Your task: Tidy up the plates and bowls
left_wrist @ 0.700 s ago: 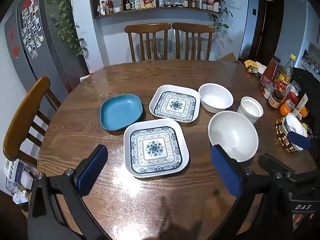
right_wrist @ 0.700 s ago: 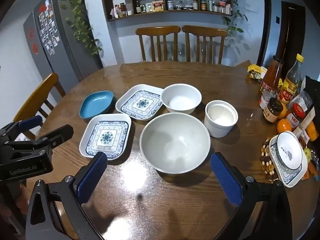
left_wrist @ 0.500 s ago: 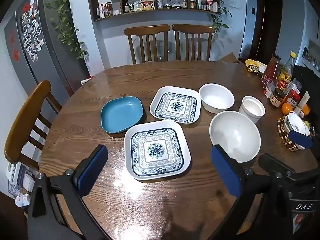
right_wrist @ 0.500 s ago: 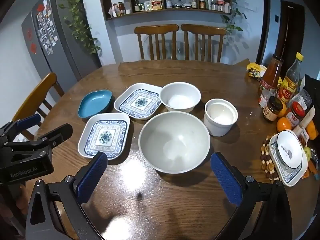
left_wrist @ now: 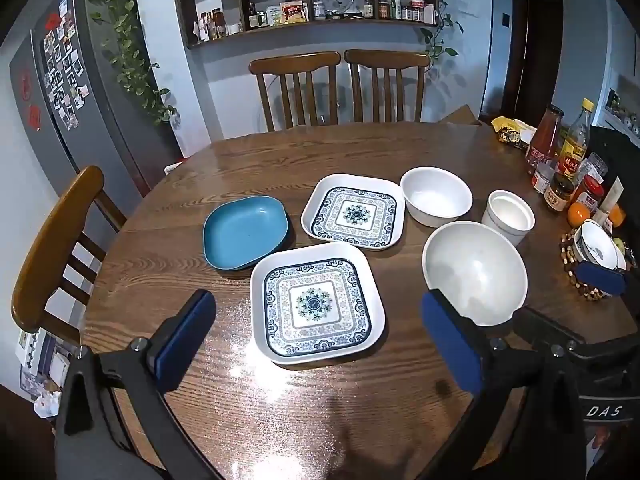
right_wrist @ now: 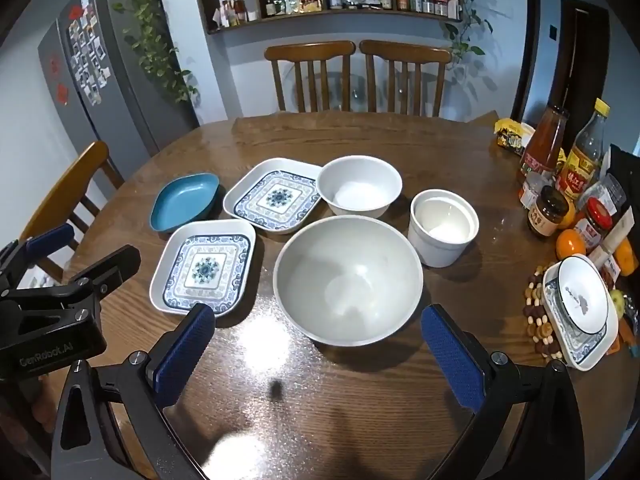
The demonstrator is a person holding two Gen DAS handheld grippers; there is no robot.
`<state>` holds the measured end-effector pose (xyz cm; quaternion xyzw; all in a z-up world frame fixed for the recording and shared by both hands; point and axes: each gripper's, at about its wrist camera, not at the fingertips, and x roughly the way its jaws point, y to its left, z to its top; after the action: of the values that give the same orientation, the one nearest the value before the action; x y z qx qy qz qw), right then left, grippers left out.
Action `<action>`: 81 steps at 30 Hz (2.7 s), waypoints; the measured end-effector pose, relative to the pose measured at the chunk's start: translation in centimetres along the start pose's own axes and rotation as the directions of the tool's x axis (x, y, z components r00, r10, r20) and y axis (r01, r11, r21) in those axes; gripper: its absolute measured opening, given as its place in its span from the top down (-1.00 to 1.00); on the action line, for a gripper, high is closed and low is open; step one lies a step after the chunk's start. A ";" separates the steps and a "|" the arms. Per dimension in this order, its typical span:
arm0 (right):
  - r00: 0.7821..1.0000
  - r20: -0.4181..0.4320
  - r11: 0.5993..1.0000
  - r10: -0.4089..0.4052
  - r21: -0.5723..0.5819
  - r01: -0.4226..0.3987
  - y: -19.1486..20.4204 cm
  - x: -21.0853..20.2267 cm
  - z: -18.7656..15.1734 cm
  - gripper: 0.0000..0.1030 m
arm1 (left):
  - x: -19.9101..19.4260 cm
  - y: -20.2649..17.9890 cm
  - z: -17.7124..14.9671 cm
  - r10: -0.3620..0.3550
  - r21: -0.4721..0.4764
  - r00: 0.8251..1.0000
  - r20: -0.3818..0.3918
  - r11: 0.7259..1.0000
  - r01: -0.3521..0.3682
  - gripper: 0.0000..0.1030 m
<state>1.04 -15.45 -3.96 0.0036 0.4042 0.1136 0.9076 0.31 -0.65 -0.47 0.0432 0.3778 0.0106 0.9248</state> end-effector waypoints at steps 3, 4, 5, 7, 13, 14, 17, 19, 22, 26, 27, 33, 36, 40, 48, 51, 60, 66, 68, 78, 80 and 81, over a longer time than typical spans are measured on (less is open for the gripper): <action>1.000 -0.007 1.000 -0.001 -0.001 0.001 0.0 0.3 0.0 -1.00 | 0.0 -0.1 0.0 0.004 0.004 1.000 0.004 1.000 -0.004 -0.98; 1.000 -0.007 1.000 0.000 -0.001 0.000 0.0 0.3 0.0 -1.00 | 0.0 -0.1 0.0 0.004 0.004 1.000 0.004 1.000 -0.004 -0.98; 1.000 -0.008 1.000 0.001 0.000 -0.001 0.0 0.3 0.0 -1.00 | -0.1 -0.1 0.0 0.004 0.003 1.000 0.005 1.000 -0.004 -0.98; 1.000 -0.007 1.000 0.000 -0.001 0.000 0.0 0.3 0.0 -1.00 | -0.1 -0.2 0.0 0.007 0.005 1.000 0.009 1.000 -0.007 -0.98; 1.000 -0.007 1.000 0.001 -0.001 -0.001 0.0 0.3 0.0 -1.00 | 0.0 -0.1 0.0 0.009 0.008 1.000 0.009 1.000 -0.009 -0.98; 1.000 -0.006 1.000 0.001 -0.001 -0.001 0.0 0.3 0.0 -1.00 | 0.0 -0.1 0.0 0.009 0.008 1.000 0.010 1.000 -0.009 -0.98; 1.000 -0.007 1.000 -0.001 -0.001 0.001 0.0 0.4 0.0 -1.00 | 0.0 -0.1 0.0 0.009 0.010 1.000 0.012 1.000 -0.009 -0.98; 1.000 -0.007 1.000 0.000 -0.001 0.000 0.0 0.4 0.0 -1.00 | 0.0 -0.2 0.0 0.010 0.011 1.000 0.011 1.000 -0.010 -0.98; 1.000 -0.007 1.000 -0.001 -0.001 0.001 0.0 0.4 -0.1 -1.00 | 0.0 -0.2 -0.1 0.007 0.014 1.000 0.010 1.000 -0.007 -0.98; 1.000 -0.009 1.000 0.000 0.000 0.000 -0.1 0.5 -0.1 -1.00 | 0.2 -0.3 -0.1 0.006 0.017 1.000 0.008 1.000 -0.006 -0.98; 1.000 -0.009 1.000 0.001 -0.001 -0.001 -0.1 0.5 -0.1 -1.00 | 0.2 -0.4 -0.1 0.005 0.018 1.000 0.006 1.000 -0.005 -0.98; 1.000 -0.009 1.000 -0.002 -0.001 0.002 -0.1 0.5 -0.1 -1.00 | 0.4 -0.6 -0.1 0.003 0.023 1.000 0.000 1.000 -0.003 -0.98; 1.000 -0.009 1.000 -0.002 -0.001 0.002 -0.2 0.7 -0.2 -1.00 | 0.4 -0.6 -0.1 0.002 0.026 1.000 -0.002 1.000 -0.002 -0.98; 1.000 -0.011 1.000 -0.002 -0.001 0.002 -0.2 0.7 -0.2 -1.00 | 0.6 -0.7 -0.1 0.003 0.029 1.000 -0.007 1.000 -0.002 -0.98; 1.000 -0.012 1.000 -0.002 -0.001 0.002 -0.3 0.8 -0.2 -1.00 | 0.9 -0.7 -0.1 -0.003 0.028 1.000 -0.013 1.000 0.003 -0.98; 1.000 -0.013 1.000 -0.002 -0.001 0.002 -0.2 0.8 -0.2 -1.00 | 1.0 -0.7 -0.1 -0.006 0.027 1.000 -0.016 1.000 0.006 -0.98; 1.000 -0.019 1.000 0.002 -0.007 -0.002 -0.4 1.3 -0.5 -1.00 | 1.4 -0.4 -0.1 -0.012 0.016 1.000 -0.026 1.000 0.012 -0.98; 1.000 -0.028 1.000 0.007 -0.021 -0.007 0.4 1.4 -0.2 -1.00 | 2.0 0.8 -0.5 -0.063 -0.034 0.996 -0.060 0.998 0.061 -0.98; 0.999 -0.034 0.999 0.014 -0.029 -0.015 0.9 1.4 -0.2 -1.00 | 2.4 1.4 -0.7 -0.086 -0.059 0.994 -0.074 0.995 0.082 -0.98; 0.997 -0.055 0.991 0.048 -0.122 -0.055 5.1 2.3 0.2 -1.00 | 4.2 6.0 -2.6 -0.105 -0.179 0.986 -0.128 0.980 0.081 -0.98; 0.996 -0.055 0.986 0.070 -0.146 -0.078 6.4 2.6 0.5 -1.00 | 5.1 7.6 -3.1 -0.093 -0.217 0.985 -0.148 0.974 0.059 -0.98; 0.995 -0.054 0.983 0.080 -0.160 -0.087 7.0 2.8 0.7 -1.00 | 5.6 8.4 -3.3 -0.075 -0.227 0.984 -0.161 0.973 0.037 -0.98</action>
<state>1.96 -7.99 -4.89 -0.0560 0.4143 0.1842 0.8895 2.05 8.20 -6.00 -0.0724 0.4520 0.0305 0.8886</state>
